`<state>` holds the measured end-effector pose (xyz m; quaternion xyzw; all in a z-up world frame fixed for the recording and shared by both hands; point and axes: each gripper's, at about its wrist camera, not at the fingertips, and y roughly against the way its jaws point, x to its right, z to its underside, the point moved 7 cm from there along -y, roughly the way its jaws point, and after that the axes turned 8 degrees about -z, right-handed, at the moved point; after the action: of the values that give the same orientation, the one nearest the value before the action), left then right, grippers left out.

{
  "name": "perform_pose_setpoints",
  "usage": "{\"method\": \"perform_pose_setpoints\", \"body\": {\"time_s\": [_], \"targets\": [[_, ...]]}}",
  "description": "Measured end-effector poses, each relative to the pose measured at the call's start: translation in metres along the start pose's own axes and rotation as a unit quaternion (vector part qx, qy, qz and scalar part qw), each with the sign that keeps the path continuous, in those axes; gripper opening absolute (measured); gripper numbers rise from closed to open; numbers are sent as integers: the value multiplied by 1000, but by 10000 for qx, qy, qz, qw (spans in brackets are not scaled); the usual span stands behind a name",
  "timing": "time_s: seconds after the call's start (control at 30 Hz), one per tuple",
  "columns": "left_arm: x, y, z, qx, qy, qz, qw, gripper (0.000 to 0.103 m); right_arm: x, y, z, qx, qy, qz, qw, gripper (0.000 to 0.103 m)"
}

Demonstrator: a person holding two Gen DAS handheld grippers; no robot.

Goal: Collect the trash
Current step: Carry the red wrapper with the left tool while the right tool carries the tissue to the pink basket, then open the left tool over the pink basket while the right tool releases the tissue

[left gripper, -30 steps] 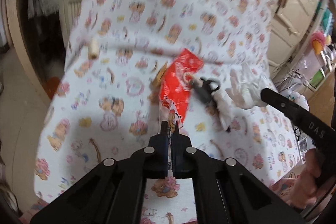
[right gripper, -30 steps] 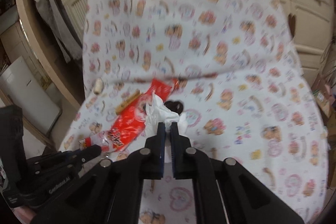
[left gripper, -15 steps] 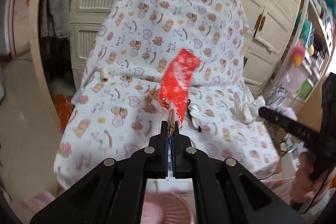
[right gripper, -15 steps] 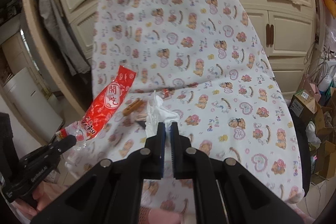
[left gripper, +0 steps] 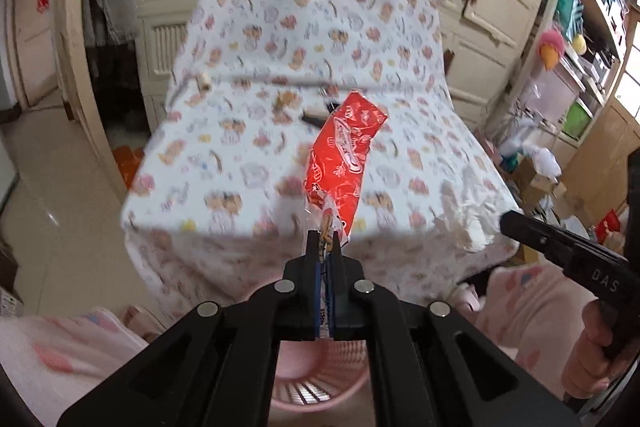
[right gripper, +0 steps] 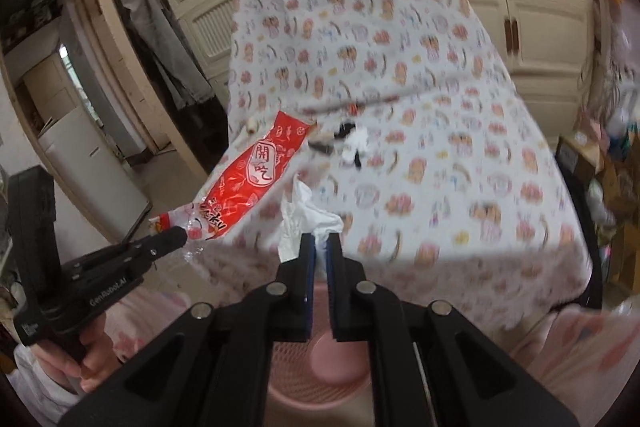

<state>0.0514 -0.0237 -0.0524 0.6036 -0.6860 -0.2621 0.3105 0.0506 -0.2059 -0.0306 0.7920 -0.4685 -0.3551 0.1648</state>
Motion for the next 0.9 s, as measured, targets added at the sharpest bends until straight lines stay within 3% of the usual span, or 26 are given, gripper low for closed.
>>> {"method": "perform_pose_setpoints", "body": {"time_s": [0.1,0.2,0.3,0.43,0.53,0.67,0.9], "targets": [[9,-13,17,-405,-334,34,9986,1,1,-9,14,-220,-24,-53,9997,6],[18,-31,36,-917,-796,-170,9925,1,4,-26,24,-486,-3,82,9988,6],[12,-58,64,-1635,-1016,-639,9792,1,11,-43,35,-772,-113,74,9969,6],[-8,-90,99,-2621,-777,-901,9577,1,19,-71,54,-1259,-317,74,9915,6],[-21,-102,107,-2828,-661,-1122,9503,1,21,-96,75,-1683,-388,92,9849,6],[-29,-111,113,-3025,-542,-1131,9449,2,31,-125,99,-2141,-715,74,9742,7],[-30,-132,132,-3301,-761,-1334,9314,2,50,-156,132,-2546,-949,373,9616,6]]}}
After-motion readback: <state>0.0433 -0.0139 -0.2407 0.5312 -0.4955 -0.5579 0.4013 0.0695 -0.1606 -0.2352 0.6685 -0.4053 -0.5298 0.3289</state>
